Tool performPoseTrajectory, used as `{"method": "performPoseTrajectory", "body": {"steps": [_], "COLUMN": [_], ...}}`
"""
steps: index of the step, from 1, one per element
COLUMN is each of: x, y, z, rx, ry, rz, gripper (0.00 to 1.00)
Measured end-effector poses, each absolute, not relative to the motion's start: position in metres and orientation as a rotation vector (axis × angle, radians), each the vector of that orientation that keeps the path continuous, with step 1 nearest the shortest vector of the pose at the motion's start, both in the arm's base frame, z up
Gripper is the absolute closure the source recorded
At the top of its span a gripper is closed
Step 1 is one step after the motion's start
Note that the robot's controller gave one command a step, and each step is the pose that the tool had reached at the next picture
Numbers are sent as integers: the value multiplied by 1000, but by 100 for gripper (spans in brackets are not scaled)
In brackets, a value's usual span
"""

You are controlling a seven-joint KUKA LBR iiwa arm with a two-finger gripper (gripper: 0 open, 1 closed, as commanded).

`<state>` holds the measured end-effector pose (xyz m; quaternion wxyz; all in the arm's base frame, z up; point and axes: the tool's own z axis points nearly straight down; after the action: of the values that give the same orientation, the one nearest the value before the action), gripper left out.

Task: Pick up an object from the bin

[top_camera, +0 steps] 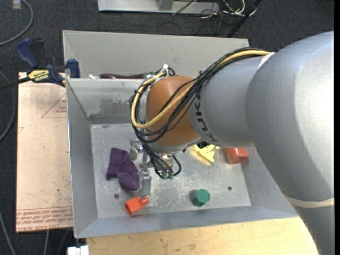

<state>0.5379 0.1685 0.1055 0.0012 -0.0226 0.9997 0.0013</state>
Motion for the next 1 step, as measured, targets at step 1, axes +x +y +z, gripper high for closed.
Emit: {"method": "performPoseTrajectory", "body": {"steps": [1], "x": [578], "y": [237], "z": [80], "rx": [-137], "ry": [3135], "rz": [8], "gripper": [100]}}
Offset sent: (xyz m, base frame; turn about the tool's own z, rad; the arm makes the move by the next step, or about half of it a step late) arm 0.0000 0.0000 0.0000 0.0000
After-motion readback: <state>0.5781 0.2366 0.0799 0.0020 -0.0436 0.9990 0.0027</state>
